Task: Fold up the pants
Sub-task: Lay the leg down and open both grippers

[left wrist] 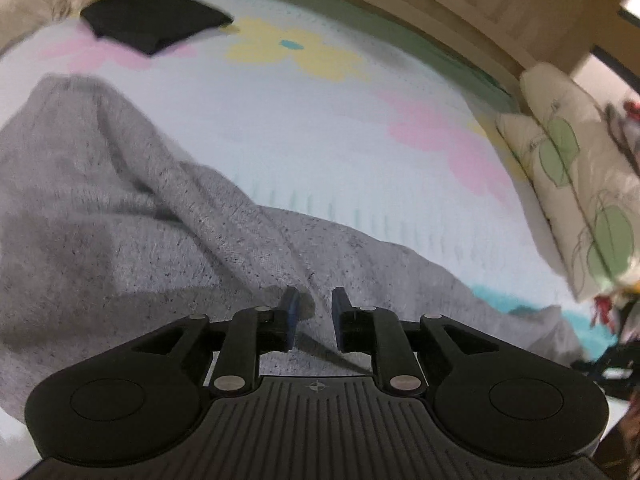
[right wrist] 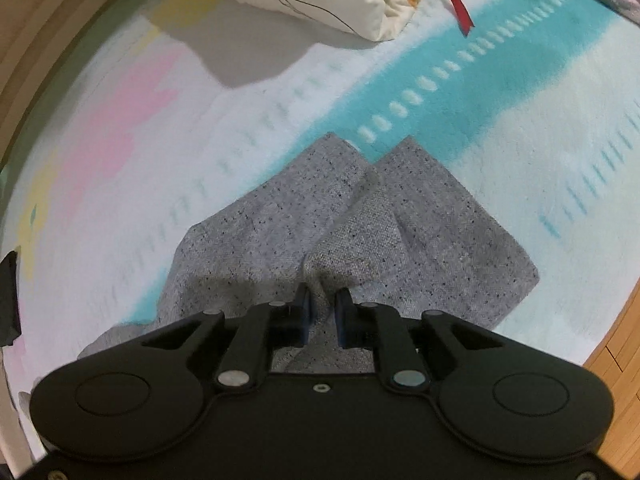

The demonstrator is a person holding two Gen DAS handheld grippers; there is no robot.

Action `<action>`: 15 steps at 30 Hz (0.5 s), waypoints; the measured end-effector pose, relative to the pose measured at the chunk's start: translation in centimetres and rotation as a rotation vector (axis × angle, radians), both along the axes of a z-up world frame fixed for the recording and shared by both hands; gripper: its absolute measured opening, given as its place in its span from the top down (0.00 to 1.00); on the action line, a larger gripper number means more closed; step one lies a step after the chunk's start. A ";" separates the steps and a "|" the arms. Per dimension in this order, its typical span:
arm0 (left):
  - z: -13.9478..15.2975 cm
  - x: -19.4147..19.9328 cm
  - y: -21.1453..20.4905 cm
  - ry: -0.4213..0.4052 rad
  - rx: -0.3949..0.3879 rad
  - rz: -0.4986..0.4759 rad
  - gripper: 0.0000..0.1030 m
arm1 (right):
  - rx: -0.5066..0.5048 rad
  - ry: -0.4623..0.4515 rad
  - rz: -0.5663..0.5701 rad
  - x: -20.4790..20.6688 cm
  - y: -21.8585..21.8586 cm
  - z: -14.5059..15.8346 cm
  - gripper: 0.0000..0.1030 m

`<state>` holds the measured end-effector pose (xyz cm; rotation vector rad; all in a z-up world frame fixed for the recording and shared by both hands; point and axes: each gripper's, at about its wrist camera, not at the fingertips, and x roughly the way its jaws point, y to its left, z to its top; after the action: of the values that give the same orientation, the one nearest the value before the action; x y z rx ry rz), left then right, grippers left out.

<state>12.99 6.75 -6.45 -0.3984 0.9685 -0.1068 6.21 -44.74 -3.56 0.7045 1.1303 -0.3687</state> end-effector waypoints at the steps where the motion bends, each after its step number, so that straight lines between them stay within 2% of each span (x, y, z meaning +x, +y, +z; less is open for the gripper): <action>1: -0.4 0.3 0.5 0.017 -0.042 0.008 0.83 | 0.008 0.002 -0.003 -0.3 -0.1 0.0 0.80; 4: -2.0 0.9 1.7 0.085 -0.185 0.012 0.78 | 0.034 -0.004 -0.015 -0.8 -0.7 -0.2 0.80; 5: -2.4 0.9 1.9 0.107 -0.201 0.028 0.67 | 0.040 -0.006 -0.016 -0.7 -0.7 -0.5 0.80; 6: -2.6 0.8 2.1 0.117 -0.190 0.044 0.58 | 0.043 -0.007 -0.016 -0.8 -0.6 -0.6 0.80; 7: -2.5 0.6 2.1 0.111 -0.167 0.056 0.55 | 0.043 -0.009 -0.013 -1.0 -0.6 -0.5 0.80; 11: -1.6 -0.3 2.3 0.073 -0.062 0.090 0.32 | 0.047 -0.017 -0.009 -1.0 -0.8 -1.1 0.80; 15: -1.7 -0.3 2.6 0.085 -0.070 0.088 0.30 | 0.066 -0.031 -0.009 -1.4 -0.9 -0.9 0.69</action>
<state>12.72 9.38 -8.11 -0.5132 1.0317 -0.0442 4.82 -45.66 -4.47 0.7706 1.1144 -0.3282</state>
